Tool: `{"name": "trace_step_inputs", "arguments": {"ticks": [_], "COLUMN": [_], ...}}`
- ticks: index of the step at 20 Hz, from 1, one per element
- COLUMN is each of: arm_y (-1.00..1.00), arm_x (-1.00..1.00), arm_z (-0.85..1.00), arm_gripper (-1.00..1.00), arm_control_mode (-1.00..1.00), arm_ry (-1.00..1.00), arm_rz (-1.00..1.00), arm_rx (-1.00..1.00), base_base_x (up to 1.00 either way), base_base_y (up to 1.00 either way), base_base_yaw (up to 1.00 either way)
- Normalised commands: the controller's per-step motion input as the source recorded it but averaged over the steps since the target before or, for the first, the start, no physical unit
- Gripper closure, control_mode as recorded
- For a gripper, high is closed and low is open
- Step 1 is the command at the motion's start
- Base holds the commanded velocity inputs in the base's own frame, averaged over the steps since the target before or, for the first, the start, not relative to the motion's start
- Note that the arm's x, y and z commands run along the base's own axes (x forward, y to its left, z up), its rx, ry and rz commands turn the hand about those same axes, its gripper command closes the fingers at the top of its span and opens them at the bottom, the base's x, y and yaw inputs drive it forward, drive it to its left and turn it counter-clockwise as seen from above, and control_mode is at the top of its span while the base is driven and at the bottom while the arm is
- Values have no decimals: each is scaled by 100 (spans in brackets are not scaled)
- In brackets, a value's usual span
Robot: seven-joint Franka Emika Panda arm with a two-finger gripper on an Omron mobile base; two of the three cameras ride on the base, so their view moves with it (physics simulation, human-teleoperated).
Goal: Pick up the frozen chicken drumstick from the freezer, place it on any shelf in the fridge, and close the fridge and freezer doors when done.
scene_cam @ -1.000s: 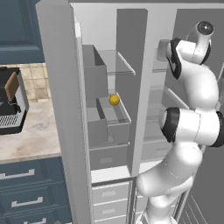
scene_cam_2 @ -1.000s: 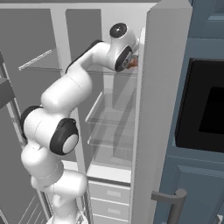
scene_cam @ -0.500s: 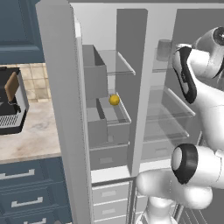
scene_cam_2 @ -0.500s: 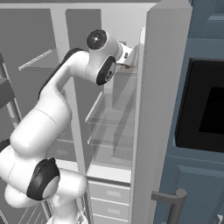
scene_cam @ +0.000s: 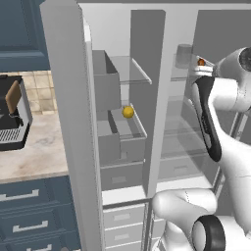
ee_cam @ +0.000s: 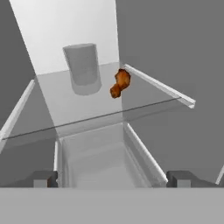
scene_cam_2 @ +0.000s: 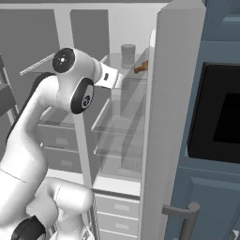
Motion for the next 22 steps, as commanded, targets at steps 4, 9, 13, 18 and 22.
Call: {"name": "trace_step_inputs", "arguments": {"ticks": [4,9,13,18,22], "arm_y": [29,41,22,2,0], "arm_x": [-100,-93,-18,0,-12], "arm_z": [-11,-44,-24,0,0], "arm_gripper": [-100,-100,-100,-100,-100], "arm_control_mode": [-100,-100,-100,-100,100], "arm_ry": [33,31,-1,0,1], "arm_rz": [7,15,6,0,10], "arm_rx": [0,1,5,0,0], "base_base_x": [0,0,0,0,-12], "base_base_y": [0,0,0,0,0], "base_base_yaw": [0,0,0,0,3]}}
